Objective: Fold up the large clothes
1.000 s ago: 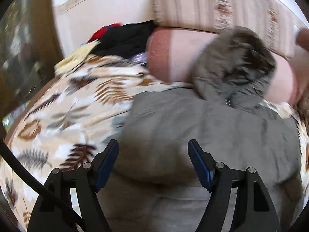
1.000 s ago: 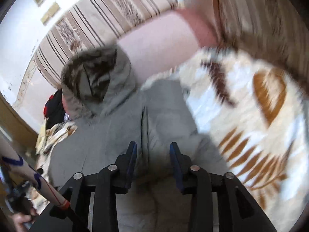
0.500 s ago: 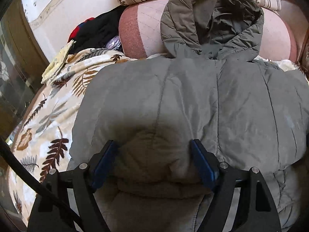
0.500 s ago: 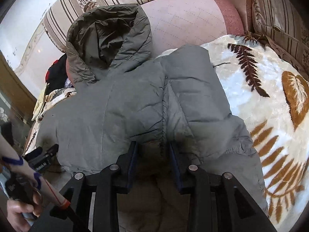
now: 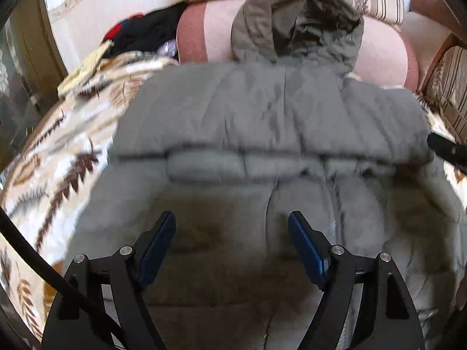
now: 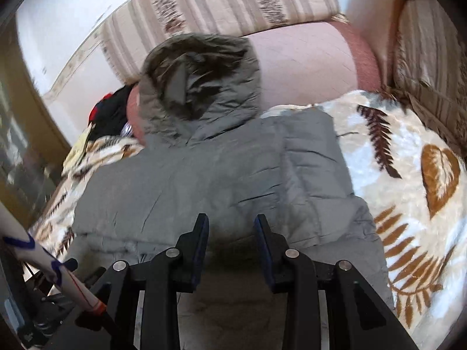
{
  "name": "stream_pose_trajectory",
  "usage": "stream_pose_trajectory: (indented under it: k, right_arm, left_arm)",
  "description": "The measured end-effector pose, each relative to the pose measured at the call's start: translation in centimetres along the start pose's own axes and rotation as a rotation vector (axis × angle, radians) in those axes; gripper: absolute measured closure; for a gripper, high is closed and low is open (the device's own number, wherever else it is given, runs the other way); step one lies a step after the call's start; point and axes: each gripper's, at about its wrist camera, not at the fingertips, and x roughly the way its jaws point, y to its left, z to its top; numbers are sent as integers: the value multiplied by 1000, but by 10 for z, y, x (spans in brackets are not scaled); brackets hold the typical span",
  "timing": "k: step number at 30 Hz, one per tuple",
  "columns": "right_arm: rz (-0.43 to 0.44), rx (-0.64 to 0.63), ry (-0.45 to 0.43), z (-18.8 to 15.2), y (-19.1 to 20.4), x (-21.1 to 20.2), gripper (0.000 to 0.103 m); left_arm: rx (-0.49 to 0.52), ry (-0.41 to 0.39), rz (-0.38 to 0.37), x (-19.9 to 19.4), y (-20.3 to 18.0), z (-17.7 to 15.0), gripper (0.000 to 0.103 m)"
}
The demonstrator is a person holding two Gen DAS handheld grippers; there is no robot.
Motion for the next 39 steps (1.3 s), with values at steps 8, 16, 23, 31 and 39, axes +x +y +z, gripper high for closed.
stream_pose_trajectory:
  k: [8, 16, 23, 31, 39]
  right_arm:
    - [-79, -40, 150, -16, 0, 36, 55]
    - [-140, -105, 214, -30, 2, 53, 48]
    - [-154, -132, 221, -32, 4, 54, 46]
    - [-99, -96, 133, -19, 3, 26, 45]
    - [-157, 10, 59, -1, -32, 21, 45]
  left_arm:
    - [7, -30, 64, 19, -5, -17, 15]
    - [4, -39, 78, 20, -4, -18, 12]
    - [10, -42, 89, 20, -5, -18, 11]
    - [17, -46, 104, 19, -6, -18, 11]
    - [20, -49, 110, 19, -7, -18, 11]
